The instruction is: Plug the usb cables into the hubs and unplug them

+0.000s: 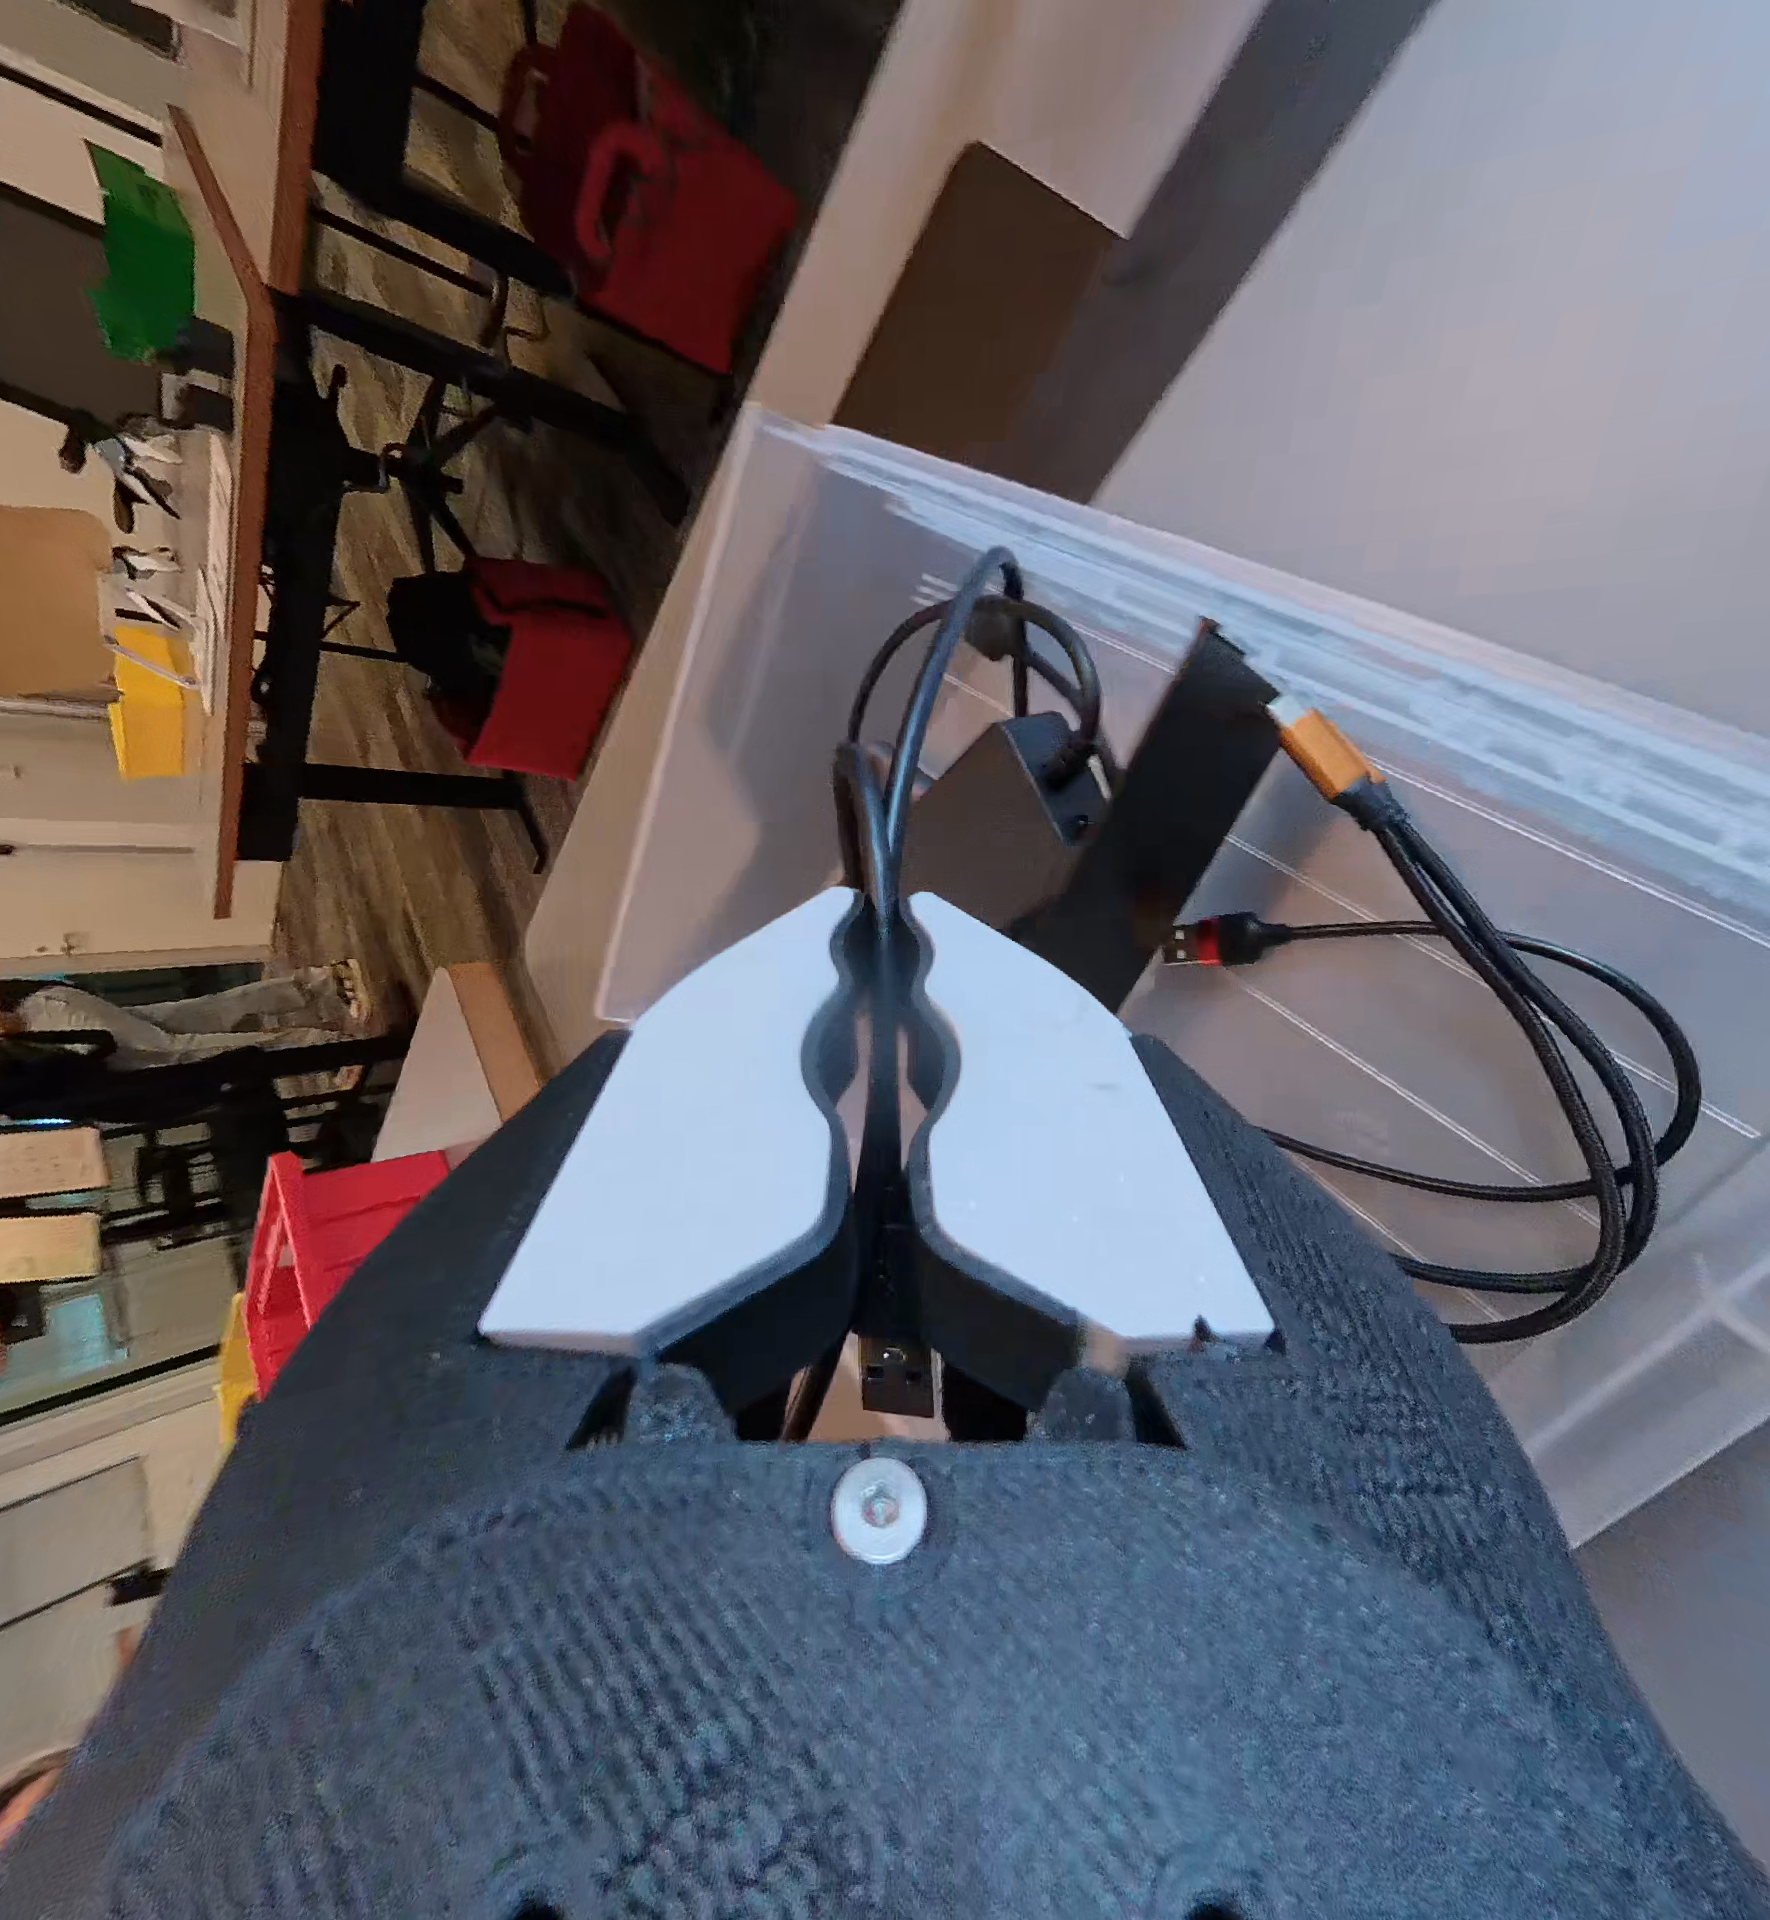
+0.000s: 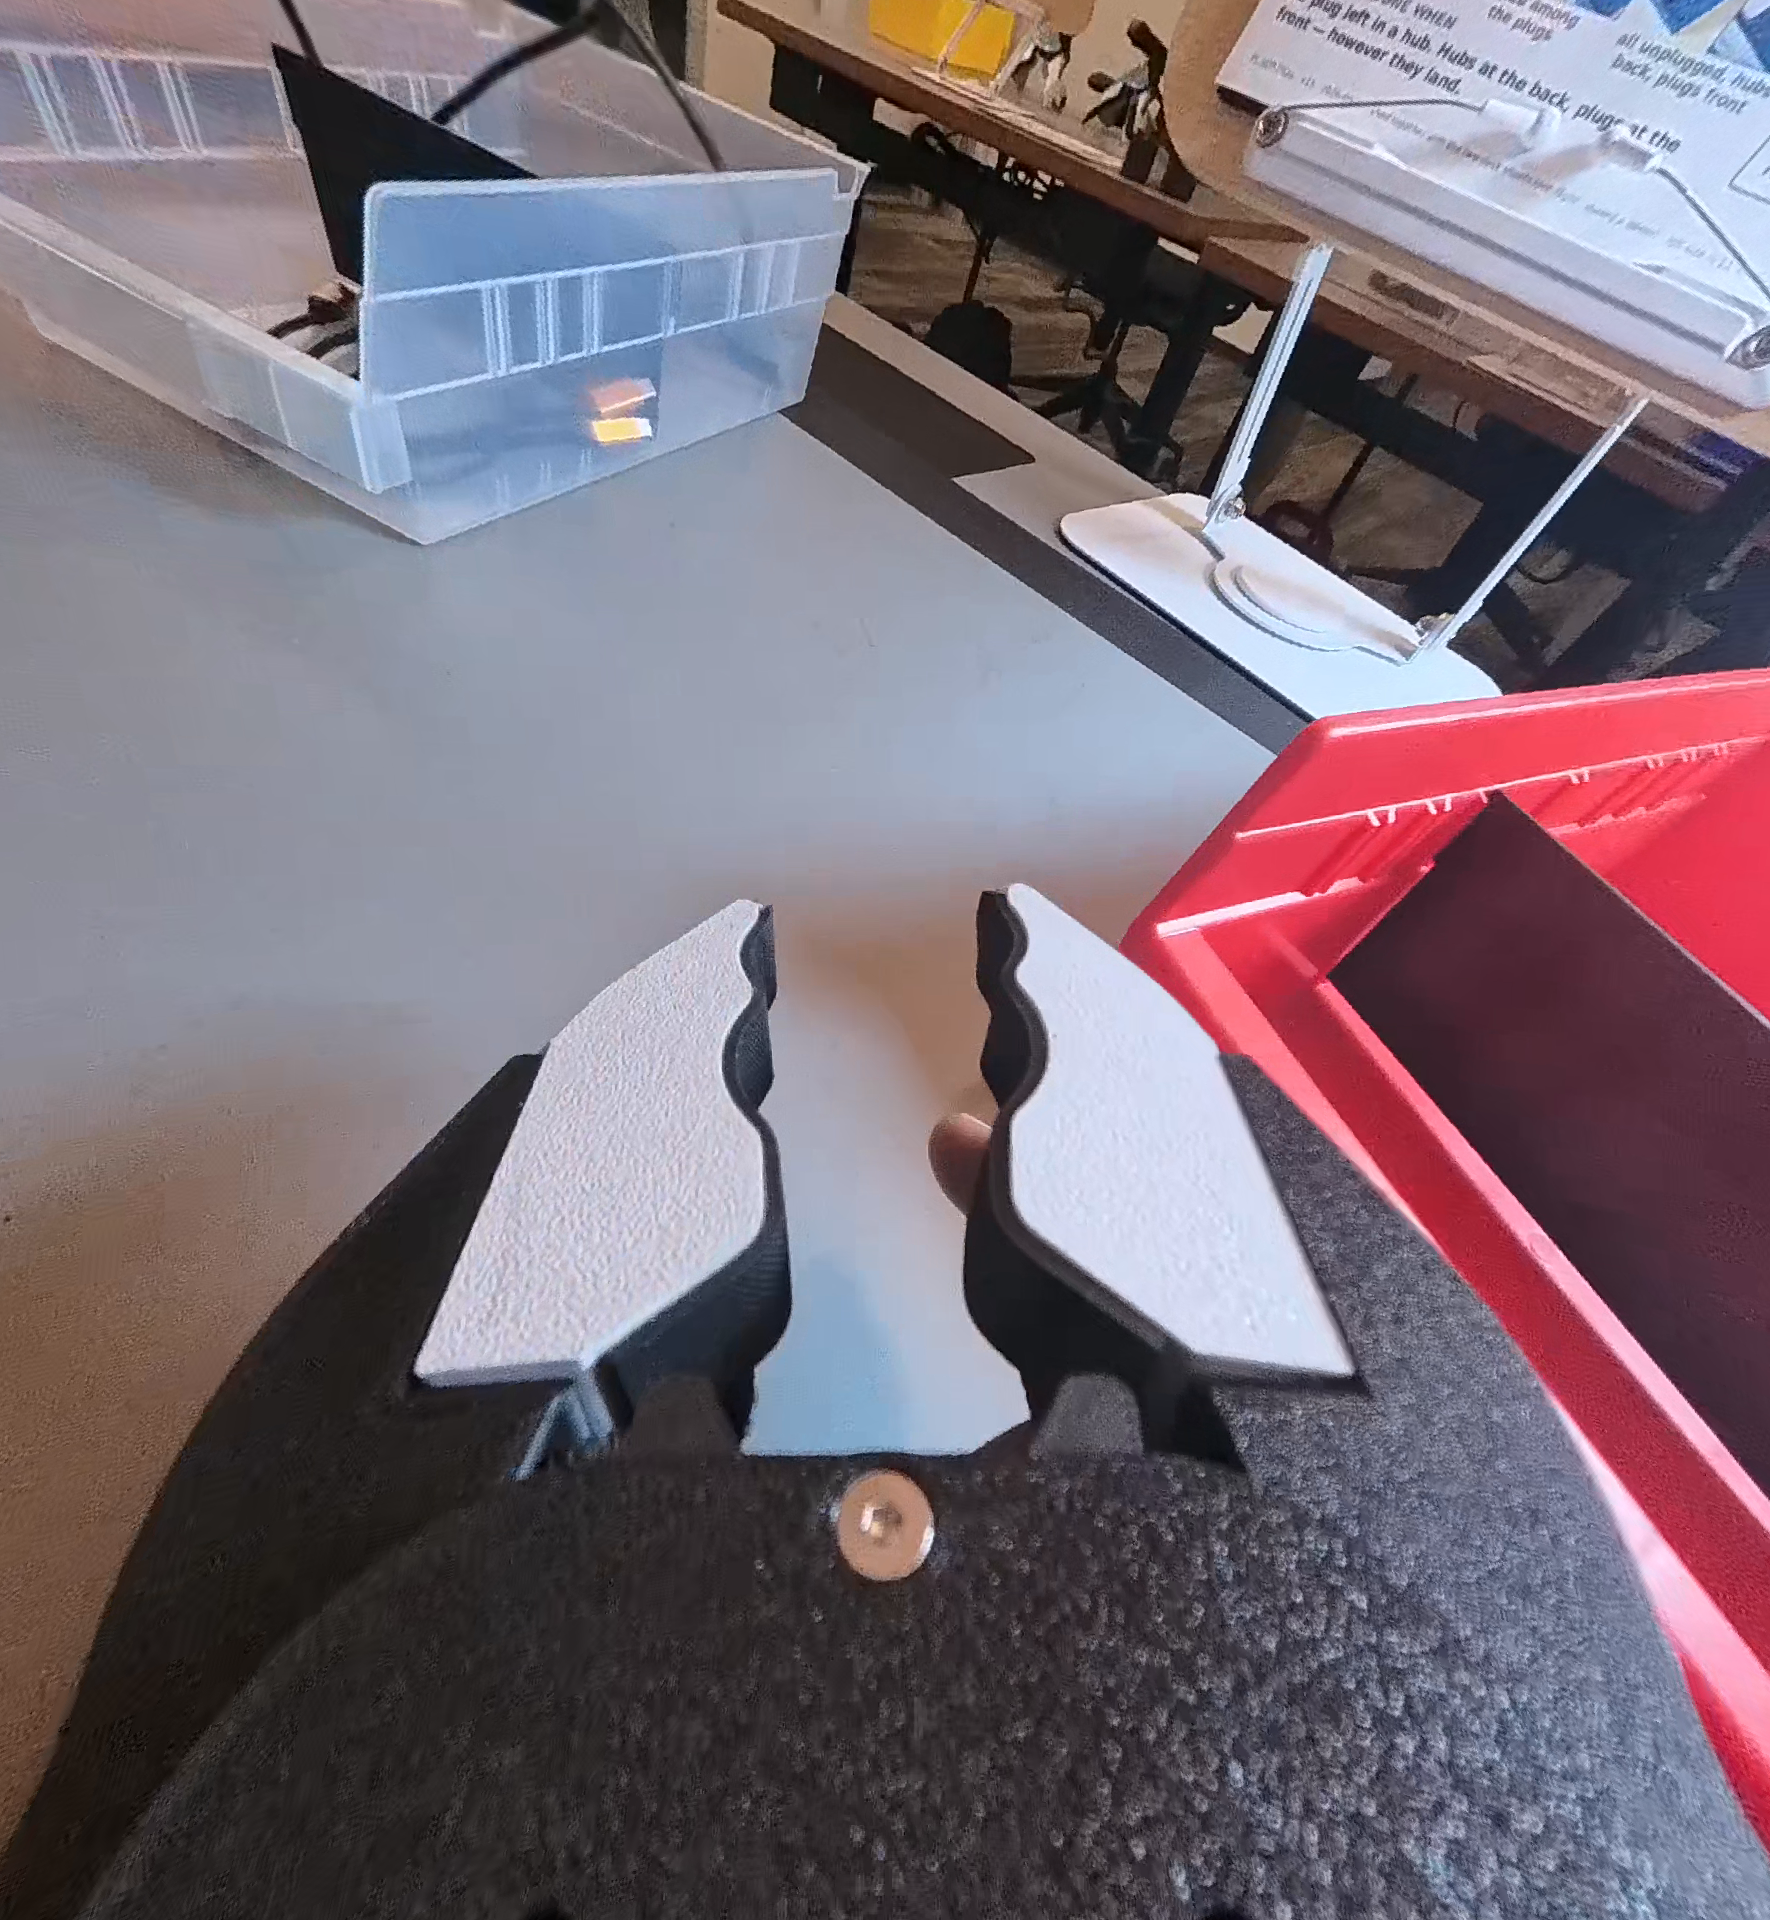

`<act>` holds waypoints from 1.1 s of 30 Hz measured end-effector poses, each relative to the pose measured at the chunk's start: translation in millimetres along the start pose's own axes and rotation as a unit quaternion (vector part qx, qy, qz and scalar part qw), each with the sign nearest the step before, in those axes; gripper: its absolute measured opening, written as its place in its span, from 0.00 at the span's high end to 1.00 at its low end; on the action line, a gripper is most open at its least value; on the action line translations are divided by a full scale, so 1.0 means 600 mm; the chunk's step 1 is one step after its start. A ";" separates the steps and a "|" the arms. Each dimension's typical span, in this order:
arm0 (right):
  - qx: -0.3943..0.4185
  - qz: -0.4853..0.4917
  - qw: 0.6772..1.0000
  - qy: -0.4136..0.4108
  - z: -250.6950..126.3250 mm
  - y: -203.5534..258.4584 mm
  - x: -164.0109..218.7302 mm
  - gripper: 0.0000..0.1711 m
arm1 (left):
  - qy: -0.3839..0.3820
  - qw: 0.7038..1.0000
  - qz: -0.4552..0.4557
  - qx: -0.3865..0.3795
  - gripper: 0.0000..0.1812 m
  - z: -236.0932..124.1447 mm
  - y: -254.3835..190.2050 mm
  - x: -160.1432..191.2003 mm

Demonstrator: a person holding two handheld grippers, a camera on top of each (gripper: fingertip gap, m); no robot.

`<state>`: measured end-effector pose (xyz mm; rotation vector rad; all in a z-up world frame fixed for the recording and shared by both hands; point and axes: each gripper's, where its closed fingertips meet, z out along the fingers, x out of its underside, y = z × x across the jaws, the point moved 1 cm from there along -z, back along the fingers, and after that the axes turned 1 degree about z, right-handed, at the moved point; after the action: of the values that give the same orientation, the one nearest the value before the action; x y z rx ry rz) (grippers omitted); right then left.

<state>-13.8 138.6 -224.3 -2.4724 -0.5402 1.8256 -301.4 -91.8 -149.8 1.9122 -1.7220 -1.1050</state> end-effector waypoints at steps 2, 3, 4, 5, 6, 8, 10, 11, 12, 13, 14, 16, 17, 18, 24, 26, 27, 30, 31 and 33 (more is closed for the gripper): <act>0.001 -0.001 1.000 0.003 0.000 0.000 0.001 0.78 | -0.015 1.000 -0.027 -0.003 0.98 -0.014 0.032 -0.003; 0.003 -0.003 1.000 0.003 -0.001 0.000 0.001 0.79 | -0.022 0.999 -0.035 -0.009 0.97 -0.021 0.047 -0.004; 0.005 -0.005 1.000 0.002 -0.002 0.000 0.001 0.79 | -0.030 0.999 -0.042 -0.013 0.97 -0.027 0.059 -0.006; 0.006 -0.006 1.000 0.001 -0.002 -0.001 0.000 0.79 | -0.040 0.998 -0.052 -0.015 0.98 -0.034 0.070 -0.009; 0.007 -0.005 1.000 0.000 -0.003 -0.002 0.000 0.79 | -0.050 0.997 -0.059 -0.021 0.98 -0.039 0.081 -0.012; 0.008 -0.001 1.000 0.001 -0.002 -0.003 0.002 0.79 | -0.064 0.995 -0.071 -0.033 0.97 -0.049 0.101 -0.015; 0.009 0.002 1.000 0.005 -0.001 -0.004 0.006 0.80 | -0.081 0.992 -0.080 -0.047 0.97 -0.062 0.122 -0.020; 0.009 0.003 1.000 0.007 0.000 -0.004 0.008 0.80 | -0.092 0.991 -0.084 -0.052 0.97 -0.071 0.133 -0.025; 0.009 0.003 1.000 0.007 0.000 -0.004 0.009 0.80 | -0.101 0.989 -0.091 -0.059 0.98 -0.081 0.145 -0.029; 0.009 0.003 1.000 0.007 0.000 -0.004 0.009 0.80 | -0.109 0.987 -0.094 -0.066 0.97 -0.092 0.157 -0.033; 0.009 0.003 1.000 0.008 0.000 -0.003 0.009 0.80 | -0.112 0.986 -0.096 -0.071 0.97 -0.101 0.167 -0.036; 0.007 0.002 1.000 0.010 0.002 -0.002 0.010 0.80 | -0.118 0.985 -0.098 -0.076 0.97 -0.116 0.182 -0.041; 0.006 0.001 1.000 0.012 0.003 -0.001 0.012 0.80 | -0.121 0.985 -0.098 -0.081 0.97 -0.124 0.190 -0.043; 0.004 -0.001 1.000 0.015 0.004 0.001 0.013 0.80 | -0.123 0.984 -0.098 -0.084 0.97 -0.130 0.195 -0.045; -0.002 -0.012 1.000 0.026 0.008 0.008 0.019 0.81 | -0.110 0.985 -0.095 -0.091 0.97 -0.129 0.205 -0.041; -0.004 -0.013 1.000 0.028 0.009 0.011 0.021 0.82 | -0.087 0.989 -0.076 -0.097 0.97 -0.104 0.197 -0.032; -0.004 -0.014 0.999 0.030 0.010 0.012 0.022 0.82 | -0.075 0.990 -0.066 -0.100 0.97 -0.088 0.192 -0.027; -0.004 -0.020 0.999 0.033 0.010 0.014 0.024 0.82 | -0.049 0.993 -0.045 -0.102 0.98 -0.033 0.170 -0.018; -0.004 -0.021 0.999 0.034 0.010 0.014 0.024 0.82 | -0.042 0.993 -0.033 -0.107 0.98 -0.015 0.165 -0.017; -0.003 -0.023 0.999 0.036 0.010 0.014 0.025 0.83 | -0.035 0.994 -0.004 -0.101 0.98 0.021 0.147 -0.018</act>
<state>-13.2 134.2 -241.9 -2.4958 -0.5953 1.7147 -370.7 -97.1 -92.9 1.7793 -1.5714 -1.3085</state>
